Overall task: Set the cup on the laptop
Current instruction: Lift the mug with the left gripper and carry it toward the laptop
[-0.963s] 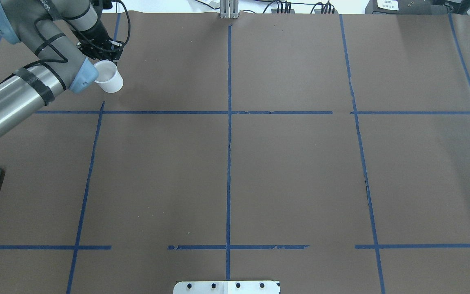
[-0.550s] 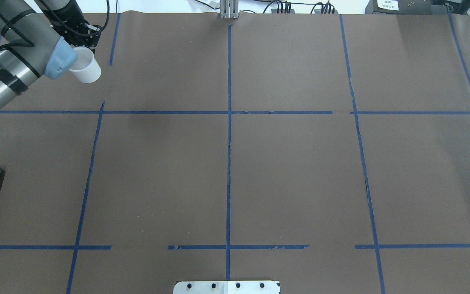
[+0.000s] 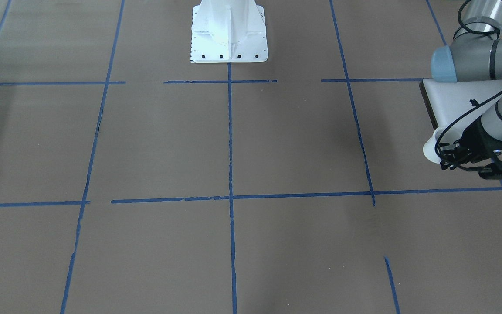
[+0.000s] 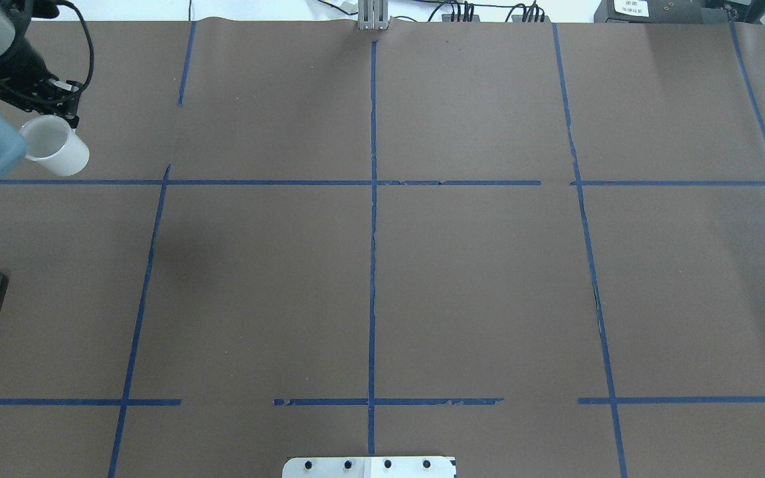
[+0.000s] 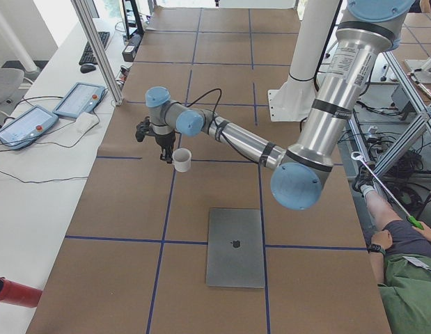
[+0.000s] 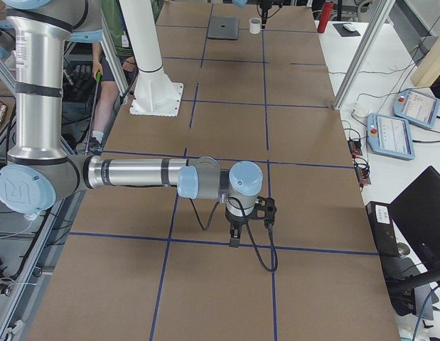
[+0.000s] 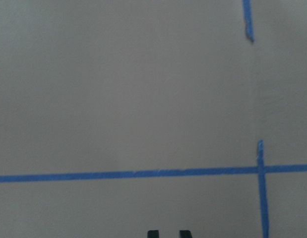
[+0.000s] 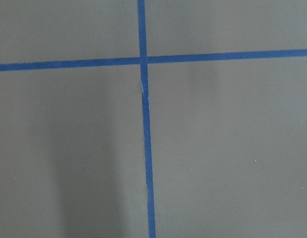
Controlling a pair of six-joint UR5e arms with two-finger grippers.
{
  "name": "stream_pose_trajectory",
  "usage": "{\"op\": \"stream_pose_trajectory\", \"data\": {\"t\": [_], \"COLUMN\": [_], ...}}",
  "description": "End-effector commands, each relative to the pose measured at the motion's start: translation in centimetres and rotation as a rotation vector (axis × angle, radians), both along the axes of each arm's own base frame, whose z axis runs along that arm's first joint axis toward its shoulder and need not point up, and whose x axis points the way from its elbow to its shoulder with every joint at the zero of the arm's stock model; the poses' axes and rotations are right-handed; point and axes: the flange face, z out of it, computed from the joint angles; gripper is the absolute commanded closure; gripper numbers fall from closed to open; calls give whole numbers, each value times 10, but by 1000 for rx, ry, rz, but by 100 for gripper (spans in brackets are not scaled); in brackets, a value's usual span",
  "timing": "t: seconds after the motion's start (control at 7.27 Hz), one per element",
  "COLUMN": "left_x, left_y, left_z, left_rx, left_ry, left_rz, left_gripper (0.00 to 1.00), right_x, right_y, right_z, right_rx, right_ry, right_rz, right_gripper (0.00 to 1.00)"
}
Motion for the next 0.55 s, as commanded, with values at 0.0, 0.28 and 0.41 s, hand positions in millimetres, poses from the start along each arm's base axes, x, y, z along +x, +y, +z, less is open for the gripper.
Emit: {"op": "stream_pose_trajectory", "data": {"t": [0.0,0.28,0.41], "left_x": [-51,-88,-97], "left_y": [100,162,168], "left_z": [63,125,153], "left_rx": [-35,-26,-29], "left_ry": [-16,-11,-12], "left_rz": [-4,-23,-39], "left_gripper": [100,100,100], "right_x": [0,0,0], "right_y": [0,0,0], "right_z": [0,0,0], "right_rx": [0,0,-1], "right_ry": [0,0,0], "right_rz": [0,0,1], "right_gripper": [0,0,0]}}
